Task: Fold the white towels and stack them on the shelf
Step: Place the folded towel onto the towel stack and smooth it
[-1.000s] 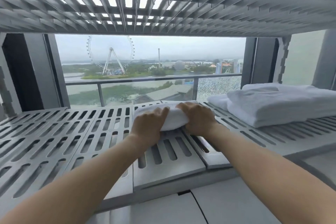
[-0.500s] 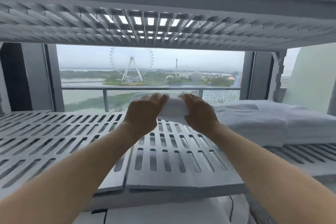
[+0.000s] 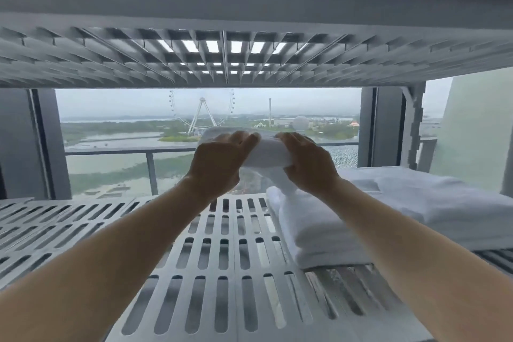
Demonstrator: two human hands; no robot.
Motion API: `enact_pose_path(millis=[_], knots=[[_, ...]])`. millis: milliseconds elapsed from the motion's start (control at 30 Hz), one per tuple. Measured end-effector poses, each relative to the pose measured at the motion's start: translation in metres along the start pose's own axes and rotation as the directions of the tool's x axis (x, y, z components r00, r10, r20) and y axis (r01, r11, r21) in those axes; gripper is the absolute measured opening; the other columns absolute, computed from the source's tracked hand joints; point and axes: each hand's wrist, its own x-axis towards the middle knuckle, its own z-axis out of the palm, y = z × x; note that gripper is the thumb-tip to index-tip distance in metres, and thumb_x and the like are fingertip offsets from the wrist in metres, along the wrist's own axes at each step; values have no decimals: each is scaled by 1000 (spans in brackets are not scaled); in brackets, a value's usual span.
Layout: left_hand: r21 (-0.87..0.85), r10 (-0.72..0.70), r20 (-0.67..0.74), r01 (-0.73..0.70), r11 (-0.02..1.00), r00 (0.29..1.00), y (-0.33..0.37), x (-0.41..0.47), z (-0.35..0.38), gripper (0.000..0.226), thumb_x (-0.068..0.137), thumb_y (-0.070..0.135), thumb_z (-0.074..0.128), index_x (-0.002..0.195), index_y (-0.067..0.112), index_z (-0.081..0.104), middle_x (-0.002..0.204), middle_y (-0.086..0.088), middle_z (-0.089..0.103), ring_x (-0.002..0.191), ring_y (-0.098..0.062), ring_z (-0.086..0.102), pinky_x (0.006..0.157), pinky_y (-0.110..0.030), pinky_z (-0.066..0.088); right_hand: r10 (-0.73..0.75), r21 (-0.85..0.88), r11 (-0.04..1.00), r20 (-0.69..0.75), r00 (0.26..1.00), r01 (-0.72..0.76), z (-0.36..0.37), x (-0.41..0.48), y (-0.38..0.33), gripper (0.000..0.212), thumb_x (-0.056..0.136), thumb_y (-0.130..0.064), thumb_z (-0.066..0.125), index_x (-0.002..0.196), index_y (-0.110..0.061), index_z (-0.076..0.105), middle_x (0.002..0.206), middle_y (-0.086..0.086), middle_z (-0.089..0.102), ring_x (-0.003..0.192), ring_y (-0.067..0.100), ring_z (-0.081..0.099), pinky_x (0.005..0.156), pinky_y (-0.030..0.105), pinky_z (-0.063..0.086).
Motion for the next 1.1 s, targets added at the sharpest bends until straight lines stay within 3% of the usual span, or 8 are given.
enact_pose_path(millis=[200, 300, 667, 900, 1000, 1100], knots=[[28, -9, -20, 10, 1000, 1000, 15, 51, 10, 55, 77, 1, 55, 129, 14, 48, 118, -10, 62, 94, -34, 63, 64, -42, 56, -26, 28, 999, -37, 999, 27, -6, 28, 50, 51, 72, -8, 54, 122, -17, 52, 119, 2, 61, 108, 28, 57, 79, 44, 54], [56, -40, -36, 42, 998, 999, 31, 72, 16, 54, 73, -2, 57, 125, 12, 51, 113, -13, 64, 87, -36, 64, 59, -41, 55, -56, 67, 996, -58, 997, 60, -8, 37, 77, 52, 73, -8, 52, 124, -17, 51, 122, 3, 60, 111, 28, 55, 81, 46, 53], [42, -170, 71, 168, 985, 983, 112, 117, 78, 60, 74, 1, 52, 131, 18, 45, 118, -6, 60, 94, -30, 62, 62, -37, 53, -140, 88, 988, 115, 983, 130, -2, 31, 189, 53, 71, -11, 57, 122, -22, 49, 121, 1, 60, 107, 28, 56, 77, 40, 51], [-78, -169, 141, 181, 980, 976, 126, 136, 109, 57, 78, 4, 49, 132, 22, 41, 121, -2, 57, 101, -27, 60, 69, -39, 56, -6, 41, 999, 119, 993, 1, 5, 19, 223, 56, 67, -21, 69, 119, -26, 52, 112, -3, 65, 96, 26, 62, 75, 32, 48], [-143, -147, 142, 167, 975, 979, 129, 137, 118, 54, 77, 5, 52, 128, 20, 47, 118, -3, 61, 96, -29, 63, 68, -42, 57, -23, -49, 998, 216, 976, 35, 14, 9, 228, 71, 61, -32, 80, 123, -23, 48, 107, 0, 65, 88, 28, 65, 72, 36, 50], [-158, -116, 145, 139, 978, 983, 126, 139, 129, 54, 74, 2, 55, 125, 18, 51, 114, -5, 63, 90, -30, 64, 62, -42, 58, -34, -177, 982, 176, 984, 65, 23, 13, 231, 54, 62, -16, 75, 112, -18, 54, 89, 2, 66, 73, 28, 66, 58, 33, 50]])
